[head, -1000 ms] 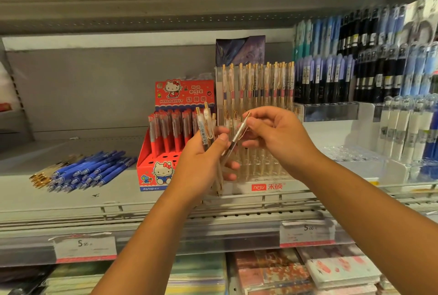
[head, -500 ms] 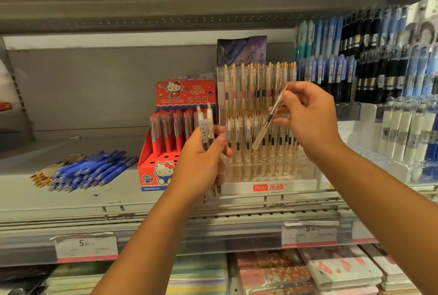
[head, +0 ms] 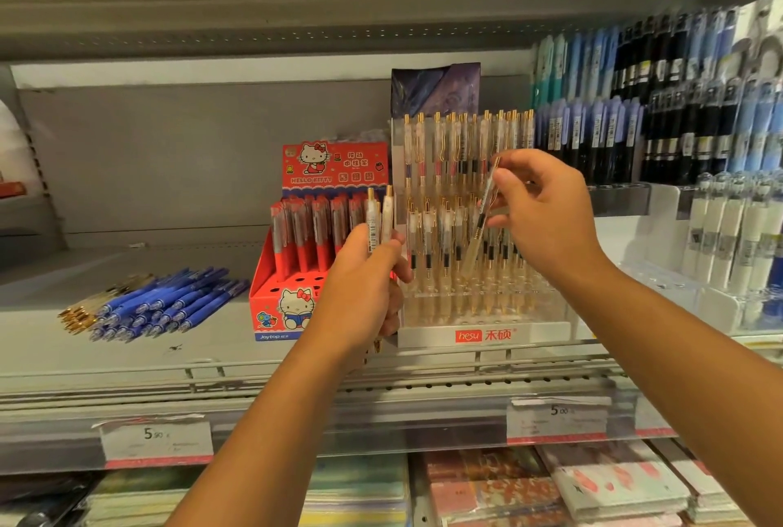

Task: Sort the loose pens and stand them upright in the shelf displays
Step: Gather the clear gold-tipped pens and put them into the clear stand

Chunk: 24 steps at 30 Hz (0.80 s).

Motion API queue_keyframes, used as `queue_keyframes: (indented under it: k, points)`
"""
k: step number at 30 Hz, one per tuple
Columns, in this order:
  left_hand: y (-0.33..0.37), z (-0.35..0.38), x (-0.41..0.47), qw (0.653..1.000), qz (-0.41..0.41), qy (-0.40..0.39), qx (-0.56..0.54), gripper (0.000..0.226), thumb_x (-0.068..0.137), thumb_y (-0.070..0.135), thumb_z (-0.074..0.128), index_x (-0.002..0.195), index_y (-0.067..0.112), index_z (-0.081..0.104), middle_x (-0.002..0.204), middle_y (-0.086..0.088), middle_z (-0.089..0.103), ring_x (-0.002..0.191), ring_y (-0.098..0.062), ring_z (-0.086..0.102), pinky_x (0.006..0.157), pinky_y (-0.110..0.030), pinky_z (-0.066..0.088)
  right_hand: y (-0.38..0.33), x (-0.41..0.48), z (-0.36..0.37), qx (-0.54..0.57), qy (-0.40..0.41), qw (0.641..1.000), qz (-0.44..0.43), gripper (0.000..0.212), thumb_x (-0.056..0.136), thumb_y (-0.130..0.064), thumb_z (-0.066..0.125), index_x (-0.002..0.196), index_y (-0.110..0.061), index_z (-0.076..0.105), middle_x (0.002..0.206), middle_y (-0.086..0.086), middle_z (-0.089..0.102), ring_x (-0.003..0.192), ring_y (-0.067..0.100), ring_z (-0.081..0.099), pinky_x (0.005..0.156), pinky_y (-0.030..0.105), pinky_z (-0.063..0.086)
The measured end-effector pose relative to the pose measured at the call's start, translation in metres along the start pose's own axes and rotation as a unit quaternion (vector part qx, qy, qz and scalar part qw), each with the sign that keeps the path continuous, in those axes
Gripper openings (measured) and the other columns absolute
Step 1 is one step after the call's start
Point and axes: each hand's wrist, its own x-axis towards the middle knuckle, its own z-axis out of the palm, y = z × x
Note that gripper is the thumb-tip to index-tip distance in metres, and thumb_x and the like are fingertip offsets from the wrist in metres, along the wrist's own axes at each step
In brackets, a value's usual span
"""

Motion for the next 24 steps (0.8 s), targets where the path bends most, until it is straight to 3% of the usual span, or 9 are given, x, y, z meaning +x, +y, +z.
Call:
queue_keyframes:
  k: [4,9,16,24]
  points:
    - [-0.003,0.000,0.000,0.999,0.014,-0.002,0.037,0.022,0.103,0.033,0.047,0.097,0.014,0.055,0.071,-0.003,0.057,0.046,-0.014,0.044,0.040,-0.027,0.038,0.003,-0.003,0.005,-0.030,-0.036,0.999,-0.001,0.019,0.098,-0.013,0.057,0.115,-0.015,0.065,0.095,-0.005,0.064,0.076,0.013,0.067,0.057,0.023,0.059]
    - [-0.003,0.002,-0.001,0.999,0.020,-0.014,0.021,0.015,0.103,0.028,0.046,0.105,0.018,0.056,0.074,0.004,0.066,0.050,-0.014,0.052,0.043,-0.027,0.044,0.010,-0.011,0.014,-0.080,-0.101,0.992,0.008,0.011,0.096,-0.015,0.060,0.104,-0.019,0.066,0.088,-0.005,0.064,0.071,0.012,0.067,0.057,0.024,0.059]
    - [-0.002,0.001,-0.003,0.998,0.023,-0.021,0.045,0.017,0.105,0.027,0.042,0.112,0.020,0.056,0.084,0.001,0.073,0.056,-0.017,0.058,0.046,-0.026,0.048,0.010,-0.017,0.011,-0.101,-0.093,0.991,0.000,0.006,0.095,-0.020,0.063,0.098,-0.023,0.067,0.083,-0.006,0.068,0.078,0.012,0.067,0.069,0.034,0.059]
    - [0.001,0.002,-0.004,0.995,0.050,-0.031,0.076,0.016,0.103,0.030,0.046,0.113,0.029,0.059,0.090,0.006,0.075,0.053,-0.013,0.058,0.048,-0.023,0.048,0.005,-0.020,0.008,-0.143,-0.073,0.987,-0.009,0.015,0.093,-0.030,0.065,0.106,-0.022,0.064,0.078,-0.005,0.065,0.074,0.010,0.062,0.069,0.029,0.054]
